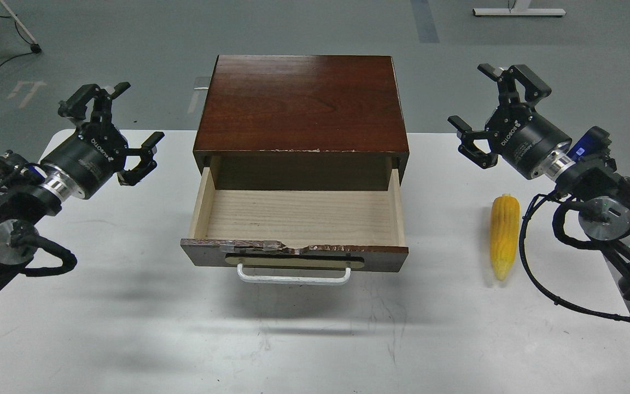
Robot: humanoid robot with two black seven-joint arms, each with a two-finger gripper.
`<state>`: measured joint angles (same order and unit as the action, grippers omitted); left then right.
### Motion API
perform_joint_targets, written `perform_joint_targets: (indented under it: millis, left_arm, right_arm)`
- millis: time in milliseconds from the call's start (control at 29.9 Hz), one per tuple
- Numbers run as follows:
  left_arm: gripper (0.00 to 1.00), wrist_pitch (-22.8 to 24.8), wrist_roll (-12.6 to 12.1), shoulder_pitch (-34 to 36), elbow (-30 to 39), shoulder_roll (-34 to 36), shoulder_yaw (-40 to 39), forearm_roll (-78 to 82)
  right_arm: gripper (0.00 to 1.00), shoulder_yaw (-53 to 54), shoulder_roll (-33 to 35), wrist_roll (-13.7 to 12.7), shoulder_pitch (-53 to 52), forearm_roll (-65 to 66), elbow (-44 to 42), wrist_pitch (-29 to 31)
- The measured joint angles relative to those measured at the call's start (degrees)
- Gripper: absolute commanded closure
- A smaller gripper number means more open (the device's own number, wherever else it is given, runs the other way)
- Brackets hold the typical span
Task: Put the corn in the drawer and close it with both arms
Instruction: 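Raise the right gripper and open it above the yellow corn cob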
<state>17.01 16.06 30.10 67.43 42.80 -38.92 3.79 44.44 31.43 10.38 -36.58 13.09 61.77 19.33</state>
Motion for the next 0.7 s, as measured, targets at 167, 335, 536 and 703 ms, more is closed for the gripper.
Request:
perform_joint_targets:
  millis: [167, 335, 536, 703]
  left_arm:
    - [0.01, 0.1, 0.0, -0.1, 0.0, 0.2, 0.0, 0.3]
    - [0.01, 0.1, 0.0, -0.1, 0.2, 0.6, 0.1, 0.3]
    - [0.01, 0.1, 0.0, -0.2, 0.2, 1.0, 0.2, 0.3]
    - [0.01, -0.1, 0.0, -0.2, 0.2, 1.1, 0.2, 0.3]
  right_arm:
    - [0.00, 0.3, -0.1, 0.0, -0.1, 0.0, -0.3, -0.2]
    - [0.00, 0.4, 0.3, 0.0, -0.1, 0.0, -0.3, -0.2]
    - [0.00, 0.3, 0.6, 0.0, -0.1, 0.0, -0.3, -0.2]
    - [0.00, 0.1, 0.6, 0.0, -0.2, 0.0, -0.3, -0.2]
